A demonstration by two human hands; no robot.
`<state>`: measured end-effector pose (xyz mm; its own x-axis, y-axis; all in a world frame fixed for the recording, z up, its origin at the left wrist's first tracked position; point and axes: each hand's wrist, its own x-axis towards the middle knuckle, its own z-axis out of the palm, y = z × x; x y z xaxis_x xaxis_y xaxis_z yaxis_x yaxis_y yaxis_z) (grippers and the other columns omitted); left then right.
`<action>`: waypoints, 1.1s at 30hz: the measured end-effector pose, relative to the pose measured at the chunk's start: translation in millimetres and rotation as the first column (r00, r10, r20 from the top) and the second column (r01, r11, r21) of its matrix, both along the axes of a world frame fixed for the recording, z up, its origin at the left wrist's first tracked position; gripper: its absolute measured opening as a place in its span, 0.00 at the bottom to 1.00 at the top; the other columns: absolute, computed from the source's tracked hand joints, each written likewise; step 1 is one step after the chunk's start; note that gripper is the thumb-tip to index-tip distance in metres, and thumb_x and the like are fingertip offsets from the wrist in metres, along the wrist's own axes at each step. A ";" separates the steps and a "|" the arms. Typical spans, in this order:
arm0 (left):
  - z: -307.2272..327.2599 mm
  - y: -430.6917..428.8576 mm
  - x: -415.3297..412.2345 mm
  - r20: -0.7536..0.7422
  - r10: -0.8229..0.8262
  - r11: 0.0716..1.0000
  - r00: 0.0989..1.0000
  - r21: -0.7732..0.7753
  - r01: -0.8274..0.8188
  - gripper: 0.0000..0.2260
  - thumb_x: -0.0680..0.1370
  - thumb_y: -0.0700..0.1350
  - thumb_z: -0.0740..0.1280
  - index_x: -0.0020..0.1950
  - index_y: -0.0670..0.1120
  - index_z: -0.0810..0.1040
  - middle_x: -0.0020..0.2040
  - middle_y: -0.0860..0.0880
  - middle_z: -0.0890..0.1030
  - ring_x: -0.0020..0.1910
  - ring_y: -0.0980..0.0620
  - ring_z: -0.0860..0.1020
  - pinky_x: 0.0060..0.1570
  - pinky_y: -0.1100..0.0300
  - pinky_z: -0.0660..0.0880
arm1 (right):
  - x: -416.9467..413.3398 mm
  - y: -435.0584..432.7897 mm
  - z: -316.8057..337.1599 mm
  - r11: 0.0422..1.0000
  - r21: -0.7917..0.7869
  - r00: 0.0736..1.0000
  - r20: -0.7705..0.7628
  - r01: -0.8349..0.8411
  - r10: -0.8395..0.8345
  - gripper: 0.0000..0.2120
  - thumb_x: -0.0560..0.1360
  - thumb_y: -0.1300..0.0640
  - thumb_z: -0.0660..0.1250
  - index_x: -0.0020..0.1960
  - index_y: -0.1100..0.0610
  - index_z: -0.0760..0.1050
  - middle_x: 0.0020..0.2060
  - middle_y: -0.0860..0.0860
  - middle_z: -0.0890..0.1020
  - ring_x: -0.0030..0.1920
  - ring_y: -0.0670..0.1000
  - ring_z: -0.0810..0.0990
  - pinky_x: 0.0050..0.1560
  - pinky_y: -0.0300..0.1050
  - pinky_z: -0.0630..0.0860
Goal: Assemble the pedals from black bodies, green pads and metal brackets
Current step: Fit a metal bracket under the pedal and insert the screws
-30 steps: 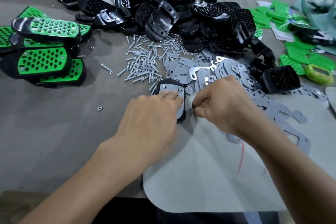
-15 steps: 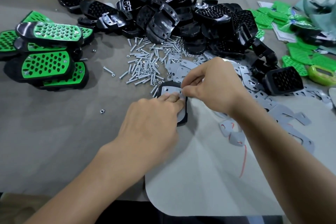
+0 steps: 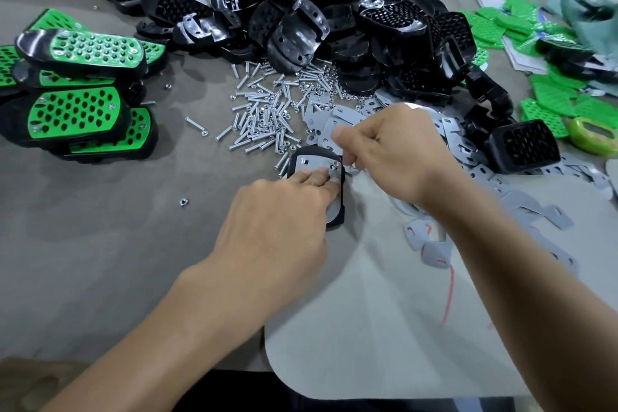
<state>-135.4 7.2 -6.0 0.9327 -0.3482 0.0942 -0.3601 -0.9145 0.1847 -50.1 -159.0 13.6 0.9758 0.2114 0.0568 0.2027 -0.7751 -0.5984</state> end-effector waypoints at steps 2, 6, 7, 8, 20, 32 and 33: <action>-0.3 0.0 0.2 -0.008 0.005 1.000 1.000 -0.004 -0.005 0.32 0.78 0.44 0.59 0.82 0.59 0.59 0.82 0.61 0.58 0.79 0.60 0.62 0.61 0.54 0.75 | -4.6 -0.4 0.1 0.996 0.088 1.000 -0.012 0.026 -0.025 0.20 0.80 0.42 0.65 0.35 0.51 0.84 0.30 0.50 0.84 0.28 0.43 0.77 0.29 0.33 0.68; 0.1 1.8 0.3 -0.010 -0.004 1.000 1.000 -0.021 0.003 0.30 0.79 0.44 0.57 0.82 0.59 0.61 0.82 0.61 0.60 0.79 0.59 0.64 0.61 0.53 0.76 | -13.9 -1.9 -4.8 0.998 0.047 0.998 -0.054 -0.041 0.043 0.18 0.80 0.44 0.65 0.42 0.54 0.86 0.34 0.55 0.82 0.34 0.50 0.78 0.38 0.46 0.74; 0.0 1.9 0.2 -0.003 -0.009 1.000 1.000 -0.022 0.009 0.30 0.79 0.45 0.55 0.82 0.59 0.60 0.82 0.61 0.59 0.79 0.59 0.63 0.61 0.53 0.76 | -16.9 -3.9 -7.4 0.999 0.040 0.999 -0.026 -0.018 0.019 0.20 0.80 0.44 0.65 0.40 0.58 0.84 0.32 0.57 0.81 0.32 0.52 0.76 0.37 0.47 0.73; 0.0 2.1 0.2 0.002 -0.012 1.000 1.000 -0.024 0.012 0.30 0.79 0.45 0.53 0.82 0.59 0.60 0.82 0.61 0.59 0.79 0.60 0.62 0.63 0.54 0.75 | -19.5 -6.1 -9.0 0.999 0.050 1.000 0.005 0.018 -0.018 0.23 0.79 0.44 0.66 0.36 0.60 0.83 0.29 0.56 0.79 0.29 0.51 0.74 0.34 0.45 0.72; 2.1 0.2 -0.2 0.010 -0.007 1.000 1.000 -0.003 0.007 0.30 0.80 0.44 0.58 0.82 0.59 0.60 0.82 0.62 0.59 0.79 0.60 0.63 0.60 0.55 0.75 | -25.9 -15.0 -12.0 0.972 0.235 1.000 0.023 0.003 -0.009 0.22 0.79 0.43 0.60 0.35 0.50 0.84 0.41 0.47 0.85 0.39 0.45 0.80 0.44 0.46 0.73; 2.7 1.1 0.5 0.012 -0.008 1.000 1.000 -0.003 0.008 0.31 0.79 0.44 0.58 0.82 0.59 0.59 0.82 0.62 0.58 0.79 0.60 0.62 0.62 0.55 0.75 | -27.9 -15.2 -16.6 0.981 0.195 1.000 0.018 -0.005 0.002 0.25 0.78 0.43 0.59 0.32 0.57 0.82 0.39 0.48 0.83 0.43 0.46 0.80 0.46 0.46 0.73; 2.3 1.1 -0.1 0.011 -0.005 1.000 1.000 -0.005 0.005 0.30 0.80 0.44 0.58 0.82 0.59 0.59 0.82 0.62 0.58 0.79 0.60 0.61 0.63 0.55 0.75 | -27.7 -14.3 -14.4 0.977 0.209 0.999 0.026 0.036 -0.042 0.26 0.78 0.42 0.59 0.29 0.56 0.80 0.37 0.48 0.83 0.39 0.46 0.80 0.43 0.46 0.73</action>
